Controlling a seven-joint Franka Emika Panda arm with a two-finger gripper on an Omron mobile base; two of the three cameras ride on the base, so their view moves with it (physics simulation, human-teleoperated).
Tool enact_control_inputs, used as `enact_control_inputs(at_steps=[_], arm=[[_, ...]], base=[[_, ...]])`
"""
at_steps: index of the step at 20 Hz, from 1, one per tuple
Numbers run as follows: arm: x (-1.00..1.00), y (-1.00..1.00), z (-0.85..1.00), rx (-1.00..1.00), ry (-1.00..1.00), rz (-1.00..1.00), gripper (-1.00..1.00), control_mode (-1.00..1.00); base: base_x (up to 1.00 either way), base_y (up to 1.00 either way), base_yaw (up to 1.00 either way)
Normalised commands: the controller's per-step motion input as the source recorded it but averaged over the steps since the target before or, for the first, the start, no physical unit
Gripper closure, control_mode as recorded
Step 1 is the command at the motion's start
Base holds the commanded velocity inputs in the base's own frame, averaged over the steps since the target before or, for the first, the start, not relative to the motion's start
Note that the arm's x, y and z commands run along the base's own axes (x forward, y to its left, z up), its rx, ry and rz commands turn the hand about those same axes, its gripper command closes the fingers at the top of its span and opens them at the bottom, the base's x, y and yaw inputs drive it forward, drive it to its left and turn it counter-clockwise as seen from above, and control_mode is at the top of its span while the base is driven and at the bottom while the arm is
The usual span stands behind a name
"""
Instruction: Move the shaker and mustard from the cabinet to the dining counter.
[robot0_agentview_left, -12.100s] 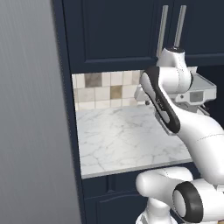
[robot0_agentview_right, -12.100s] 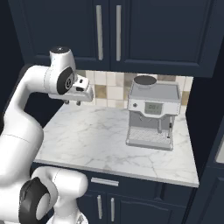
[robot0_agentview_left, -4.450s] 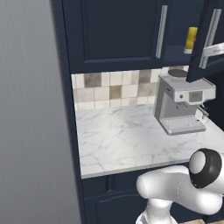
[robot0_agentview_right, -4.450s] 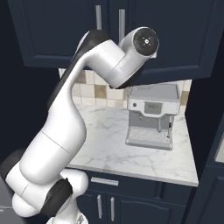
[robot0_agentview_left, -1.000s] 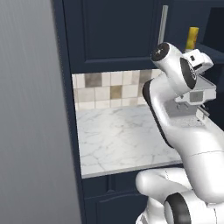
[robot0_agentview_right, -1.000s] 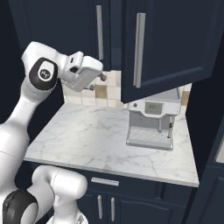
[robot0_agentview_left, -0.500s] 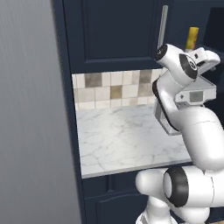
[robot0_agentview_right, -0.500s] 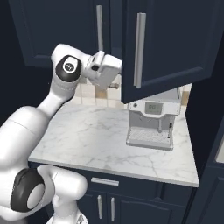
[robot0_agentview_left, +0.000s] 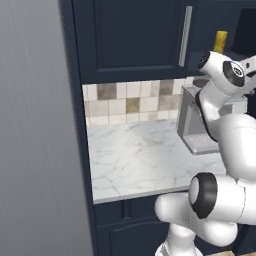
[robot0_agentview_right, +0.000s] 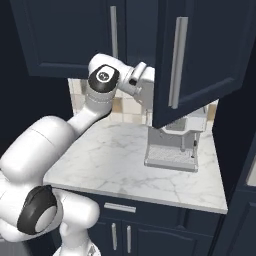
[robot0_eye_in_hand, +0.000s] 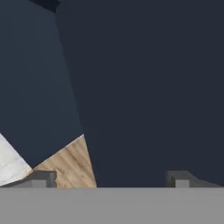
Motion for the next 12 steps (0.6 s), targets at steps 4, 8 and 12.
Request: enact_control_inputs(at_steps=[4, 8, 12], arm=[[-0.65, -0.98, -0.01, -0.02, 0.00, -0.24, -1.00, -1.00], [-0.01, -0.78, -0.03, 0.00, 0.00, -0.11, -1.00, -1.00], [0.00, -0.57, -0.06, 0.00, -0.02, 0.00, -1.00, -1.00]], base=[[0.00, 0.00, 0.00], [0.00, 0.00, 0.00], [0.00, 0.00, 0.00]])
